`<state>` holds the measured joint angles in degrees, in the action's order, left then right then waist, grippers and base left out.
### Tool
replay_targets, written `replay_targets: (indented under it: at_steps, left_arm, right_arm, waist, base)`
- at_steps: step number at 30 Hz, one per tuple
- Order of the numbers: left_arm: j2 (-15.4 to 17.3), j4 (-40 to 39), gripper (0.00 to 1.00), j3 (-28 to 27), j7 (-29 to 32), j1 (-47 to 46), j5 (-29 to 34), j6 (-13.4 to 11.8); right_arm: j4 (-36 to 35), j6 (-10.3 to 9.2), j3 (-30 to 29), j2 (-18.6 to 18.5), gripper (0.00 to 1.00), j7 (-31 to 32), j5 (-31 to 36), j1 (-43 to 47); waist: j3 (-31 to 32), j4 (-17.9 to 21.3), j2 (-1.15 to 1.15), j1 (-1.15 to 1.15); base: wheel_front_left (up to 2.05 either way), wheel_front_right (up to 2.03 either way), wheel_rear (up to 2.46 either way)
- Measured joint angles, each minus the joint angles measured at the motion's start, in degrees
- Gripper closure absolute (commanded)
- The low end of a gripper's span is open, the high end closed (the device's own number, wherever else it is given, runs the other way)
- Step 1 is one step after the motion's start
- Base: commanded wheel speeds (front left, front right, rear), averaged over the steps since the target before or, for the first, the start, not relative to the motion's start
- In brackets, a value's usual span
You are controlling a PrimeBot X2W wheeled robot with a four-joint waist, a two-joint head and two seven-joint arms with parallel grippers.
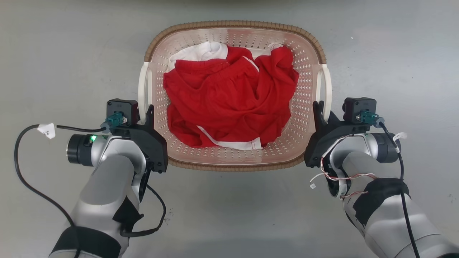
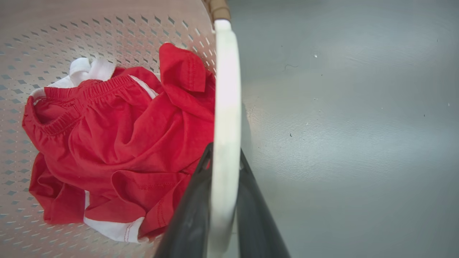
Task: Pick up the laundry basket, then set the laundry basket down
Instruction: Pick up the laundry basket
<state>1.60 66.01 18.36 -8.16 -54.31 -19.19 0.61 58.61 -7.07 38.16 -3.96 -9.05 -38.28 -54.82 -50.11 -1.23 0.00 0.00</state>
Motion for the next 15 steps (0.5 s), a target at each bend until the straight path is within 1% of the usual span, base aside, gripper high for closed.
replay_targets:
  at_steps: [2,15]
  left_arm:
    - [0.03,0.57,1.00,0.18,0.00,-0.06,0.00,0.42]
    - [0.25,1.80,1.00,2.69,-0.01,1.00,-2.29,0.42]
  right_arm:
    - [0.05,-0.07,0.88,-0.01,1.00,0.37,-1.00,0.02]
    - [0.16,-0.49,4.89,-0.11,1.00,0.92,-5.21,1.85]
  waist:
    - [0.33,0.11,0.00,0.00]
    - [4.05,0.94,0.00,0.00]
  base:
    - [0.00,0.00,0.00]
    - [0.00,0.00,0.00]
